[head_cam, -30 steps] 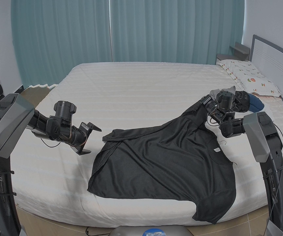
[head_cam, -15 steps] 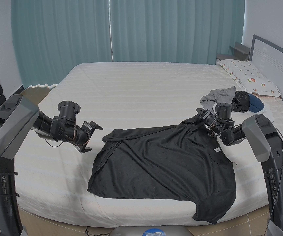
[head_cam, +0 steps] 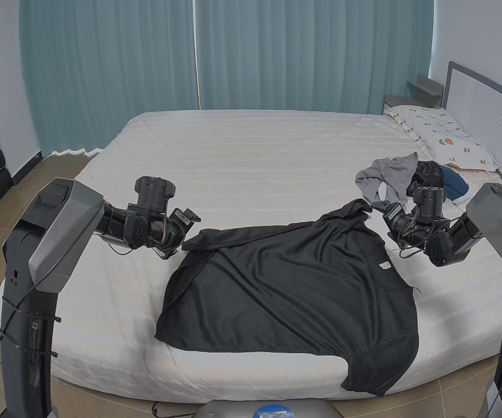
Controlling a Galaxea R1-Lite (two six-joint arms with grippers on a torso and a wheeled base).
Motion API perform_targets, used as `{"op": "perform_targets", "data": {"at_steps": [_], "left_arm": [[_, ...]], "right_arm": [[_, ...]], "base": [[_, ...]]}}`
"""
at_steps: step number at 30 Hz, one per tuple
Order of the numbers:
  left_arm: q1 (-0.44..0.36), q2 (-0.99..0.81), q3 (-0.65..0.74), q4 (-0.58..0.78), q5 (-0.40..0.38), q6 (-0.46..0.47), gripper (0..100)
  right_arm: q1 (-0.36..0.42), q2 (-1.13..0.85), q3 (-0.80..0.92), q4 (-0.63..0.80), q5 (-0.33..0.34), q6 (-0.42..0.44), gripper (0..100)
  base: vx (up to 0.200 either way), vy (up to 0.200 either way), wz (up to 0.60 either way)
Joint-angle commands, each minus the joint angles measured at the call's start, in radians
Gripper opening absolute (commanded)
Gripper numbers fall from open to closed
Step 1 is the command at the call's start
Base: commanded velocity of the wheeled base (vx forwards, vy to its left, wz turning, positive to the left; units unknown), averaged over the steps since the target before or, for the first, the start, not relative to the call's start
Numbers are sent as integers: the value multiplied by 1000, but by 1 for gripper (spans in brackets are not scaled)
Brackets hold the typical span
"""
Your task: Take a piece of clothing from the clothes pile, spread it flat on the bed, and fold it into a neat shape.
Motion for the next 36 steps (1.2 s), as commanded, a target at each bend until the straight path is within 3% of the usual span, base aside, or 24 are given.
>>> {"op": "perform_targets", "data": {"at_steps": [1,7,16,17,28,36], "left_arm": [[-17,122,-158,92,35,10,100],[-17,183,-239,161,116,60,100],[-25,220,-297,155,118,60,100],[-23,231,-305,136,116,60,0],[21,219,-305,-122,150,56,0],[82,189,-305,-319,198,60,0]], "right_arm": [[-7,-115,126,-54,12,53,100],[-7,-106,146,-61,12,71,100],[1,-103,146,-61,12,71,100],[2,-102,146,-61,12,71,100],[-5,-17,129,-65,9,63,100],[-10,36,126,-150,11,39,100]], "base": [[0,0,0],[0,0,0],[0,0,0],[0,0,0],[0,0,0],[0,0,0]]}}
